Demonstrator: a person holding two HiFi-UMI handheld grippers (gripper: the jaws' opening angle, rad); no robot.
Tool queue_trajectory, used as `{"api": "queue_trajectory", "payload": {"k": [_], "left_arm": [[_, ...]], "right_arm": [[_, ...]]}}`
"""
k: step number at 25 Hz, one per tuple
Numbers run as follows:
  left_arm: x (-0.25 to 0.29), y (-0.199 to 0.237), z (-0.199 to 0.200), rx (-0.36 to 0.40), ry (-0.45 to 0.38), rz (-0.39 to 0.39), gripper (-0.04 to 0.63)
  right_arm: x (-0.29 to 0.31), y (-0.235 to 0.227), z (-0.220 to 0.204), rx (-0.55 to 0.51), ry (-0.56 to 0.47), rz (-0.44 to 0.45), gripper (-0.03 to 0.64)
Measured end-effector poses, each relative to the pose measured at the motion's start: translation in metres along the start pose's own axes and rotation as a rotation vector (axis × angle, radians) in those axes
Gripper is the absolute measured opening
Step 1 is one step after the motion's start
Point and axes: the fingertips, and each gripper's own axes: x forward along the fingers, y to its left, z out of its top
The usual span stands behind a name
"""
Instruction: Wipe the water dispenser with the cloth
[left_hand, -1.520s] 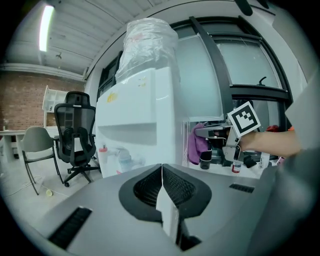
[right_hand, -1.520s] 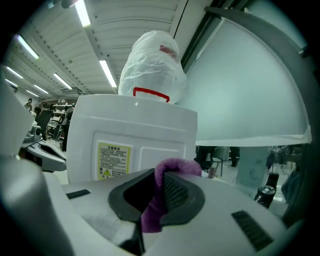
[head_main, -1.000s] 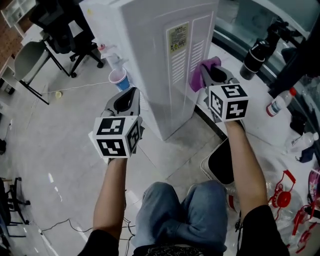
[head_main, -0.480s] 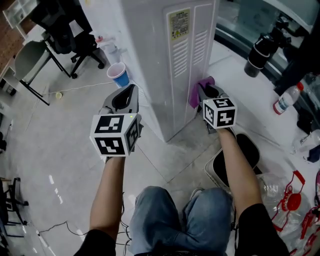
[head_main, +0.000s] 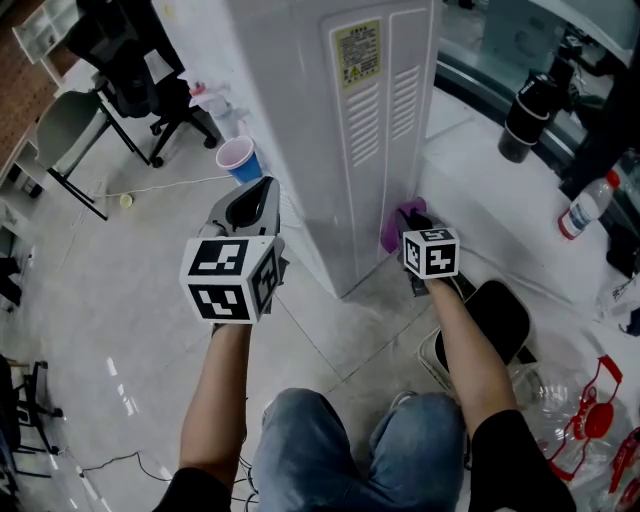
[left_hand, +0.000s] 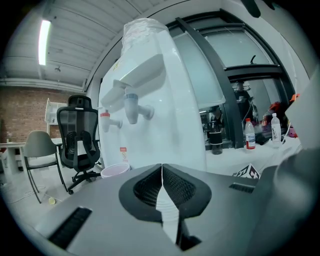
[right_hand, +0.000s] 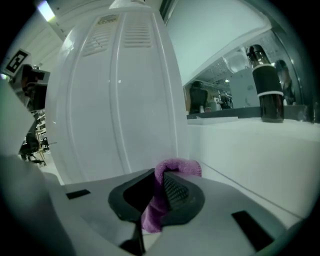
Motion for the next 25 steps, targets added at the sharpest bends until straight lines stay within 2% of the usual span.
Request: {"api": "queue_trajectory", "payload": {"k": [5,10,19,25], "left_arm": [[-0.001,0.003,0.000,0.001,0.005,0.003,0.026],[-0.005,0.002,0.005,-0.004,0.005,0.000,0.026],[-0.008,-0.005,0.022,-0.021,-0.019,-0.002,0.026],[-0.017,0.001,0.048,-0.017,-0.057,0.008,0.026]], "right_arm": [[0.006,-0.003,-0.019,0.009,0.033,-0.004,0.032],[-0.017,0.008,0.014,-0.048,-0.010,0.009,0.032],[-0.102,0.038,0.153,-0.193,-0.231,0.029,0.032],[-0.155,0.068,0.249,-0.264,-0.378,0.036,0.032]]}}
